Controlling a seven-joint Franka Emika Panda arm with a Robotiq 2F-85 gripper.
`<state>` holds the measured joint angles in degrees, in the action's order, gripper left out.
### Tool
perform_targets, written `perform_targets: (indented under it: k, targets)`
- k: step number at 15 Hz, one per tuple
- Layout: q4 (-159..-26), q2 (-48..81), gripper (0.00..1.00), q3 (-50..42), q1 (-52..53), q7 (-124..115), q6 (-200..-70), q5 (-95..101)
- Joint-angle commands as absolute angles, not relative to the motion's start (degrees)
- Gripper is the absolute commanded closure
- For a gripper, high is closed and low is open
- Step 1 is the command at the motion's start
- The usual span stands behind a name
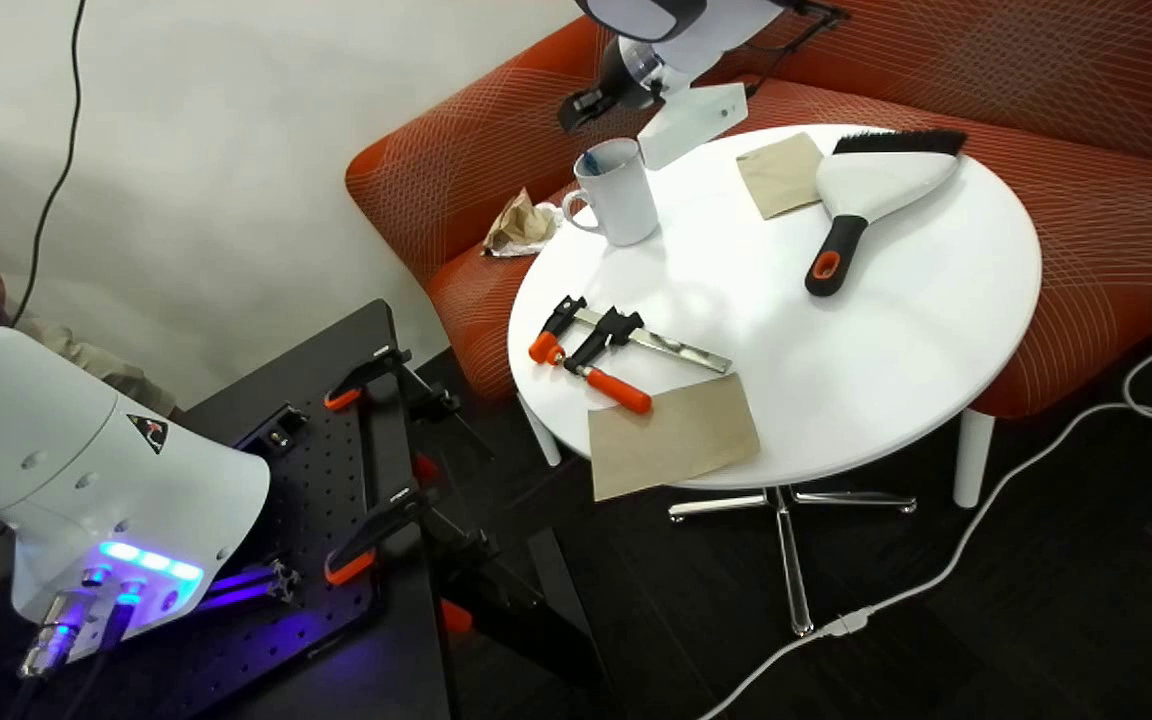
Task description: Pick the pen and put it in the cup
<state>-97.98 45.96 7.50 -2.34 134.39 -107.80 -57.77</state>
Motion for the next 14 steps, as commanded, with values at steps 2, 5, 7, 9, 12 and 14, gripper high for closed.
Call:
perform_targets:
  k: [2,5,7,9,12,14]
  targets:
    - [-103.1,37.9,0.00,7.6,-0.3,134.2,-110.7,-58.1]
    - [-105.5,33.3,0.00,7.6,0.6,134.0,-110.4,-57.9]
    - [-106.8,30.7,0.00,7.4,1.1,134.0,-110.1,-57.5]
    - [-107.5,28.9,0.00,7.2,1.6,133.6,-109.4,-56.6]
    - [-105.2,31.0,0.00,7.4,1.2,134.4,-108.0,-56.9]
    - [-105.8,30.2,0.00,7.4,1.3,134.4,-108.0,-56.8]
